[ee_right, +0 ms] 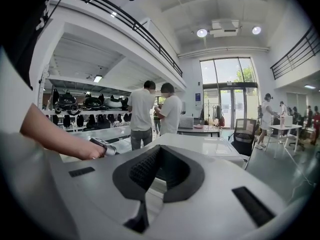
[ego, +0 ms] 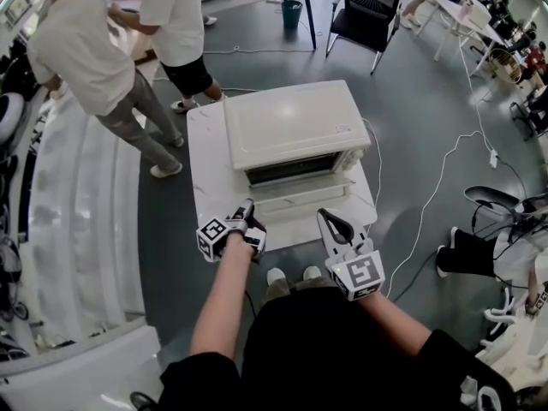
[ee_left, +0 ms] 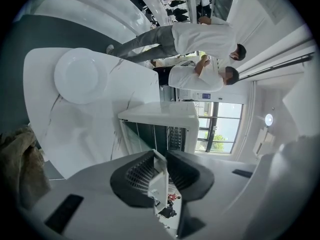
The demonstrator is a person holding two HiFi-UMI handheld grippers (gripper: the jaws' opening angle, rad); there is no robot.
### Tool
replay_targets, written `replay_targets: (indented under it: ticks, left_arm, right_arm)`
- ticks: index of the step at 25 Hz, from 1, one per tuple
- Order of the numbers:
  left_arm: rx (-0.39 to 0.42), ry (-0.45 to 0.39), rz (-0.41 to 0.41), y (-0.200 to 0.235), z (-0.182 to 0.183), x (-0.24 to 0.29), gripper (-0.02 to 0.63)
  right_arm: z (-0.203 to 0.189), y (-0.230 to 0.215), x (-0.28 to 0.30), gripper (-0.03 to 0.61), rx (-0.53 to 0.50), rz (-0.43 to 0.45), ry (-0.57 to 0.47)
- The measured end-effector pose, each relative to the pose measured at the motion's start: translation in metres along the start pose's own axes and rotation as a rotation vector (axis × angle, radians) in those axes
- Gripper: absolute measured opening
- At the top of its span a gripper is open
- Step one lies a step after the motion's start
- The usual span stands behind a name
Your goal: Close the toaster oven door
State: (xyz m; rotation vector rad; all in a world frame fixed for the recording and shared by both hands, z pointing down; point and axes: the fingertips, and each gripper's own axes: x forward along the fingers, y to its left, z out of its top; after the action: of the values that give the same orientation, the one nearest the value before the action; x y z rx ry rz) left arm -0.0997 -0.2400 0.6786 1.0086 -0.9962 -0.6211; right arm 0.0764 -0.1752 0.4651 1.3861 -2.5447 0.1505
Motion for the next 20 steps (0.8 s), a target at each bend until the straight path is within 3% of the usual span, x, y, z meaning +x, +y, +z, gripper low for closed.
replay_targets:
  ticks: [13, 20]
  left_arm:
    - [-0.011, -0.041, -0.01, -0.026, 0.01, 0.015, 0.094]
    - [-0.061, -0.065, -0.014, -0.032, 0.015, 0.019, 0.092]
  right_arm:
    - [0.006, 0.004, 0.008, 0.021, 0.025, 0.054, -0.014]
    - [0.014, -0.007, 0.007, 0.021, 0.015, 0.014, -0.016]
